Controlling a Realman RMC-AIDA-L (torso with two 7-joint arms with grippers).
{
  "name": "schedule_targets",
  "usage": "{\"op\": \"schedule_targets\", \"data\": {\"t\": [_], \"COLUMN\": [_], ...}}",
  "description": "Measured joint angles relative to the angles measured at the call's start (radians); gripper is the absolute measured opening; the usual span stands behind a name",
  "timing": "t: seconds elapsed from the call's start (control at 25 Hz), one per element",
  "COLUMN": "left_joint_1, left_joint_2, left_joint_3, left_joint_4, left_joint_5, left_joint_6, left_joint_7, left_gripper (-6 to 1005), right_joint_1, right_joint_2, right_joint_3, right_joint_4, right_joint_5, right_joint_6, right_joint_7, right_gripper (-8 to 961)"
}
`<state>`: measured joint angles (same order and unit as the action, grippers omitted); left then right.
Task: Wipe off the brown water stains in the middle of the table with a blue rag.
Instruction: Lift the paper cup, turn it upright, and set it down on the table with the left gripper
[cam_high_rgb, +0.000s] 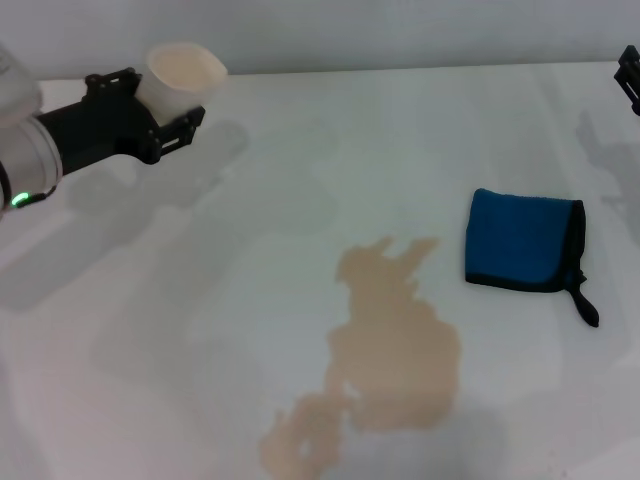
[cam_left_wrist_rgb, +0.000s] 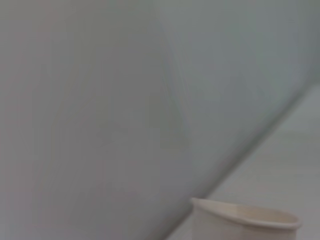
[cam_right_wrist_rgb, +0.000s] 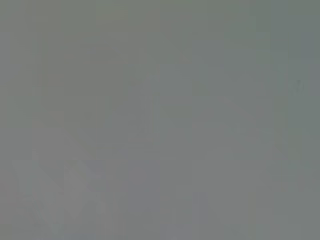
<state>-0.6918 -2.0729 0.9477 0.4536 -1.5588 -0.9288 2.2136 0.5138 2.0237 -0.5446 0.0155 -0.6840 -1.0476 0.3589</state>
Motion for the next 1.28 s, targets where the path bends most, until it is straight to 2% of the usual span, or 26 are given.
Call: {"op": "schedule_targets", "data": {"t": [0.2, 0.52, 0.64, 1.28], "left_joint_1": [0.010, 0.000, -0.009, -0.019], "left_joint_2": [-0.005, -0.015, -0.018, -0.027], "left_joint_3": [0.004, 0.005, 0.005, 0.000], "left_joint_4": [-0.148, -0.297, -0.332, -0.412], "left_joint_5": [-0.331, -0.566, -0.604, -0.614], "left_joint_6": [0.016, 0.012, 0.014, 0.049], "left_joint_7": [0.146, 0.238, 0.242, 0.288], "left_gripper": [615, 615, 615, 616], "right_joint_1": [0.002, 0.007, 0.010, 0.011], "right_joint_2": [-0.002, -0.003, -0.003, -0.004], "right_joint_3": [0.000, 0.000, 0.000, -0.010], "right_joint_4": [-0.004, -0.018, -0.018, -0.019], "right_joint_5": [0.000, 0.000, 0.000, -0.007], "right_joint_6": [0.002, 0.002, 0.003, 0.003], "right_joint_7": [0.000, 0.000, 0.000, 0.000], "right_gripper": [858, 858, 858, 858]}}
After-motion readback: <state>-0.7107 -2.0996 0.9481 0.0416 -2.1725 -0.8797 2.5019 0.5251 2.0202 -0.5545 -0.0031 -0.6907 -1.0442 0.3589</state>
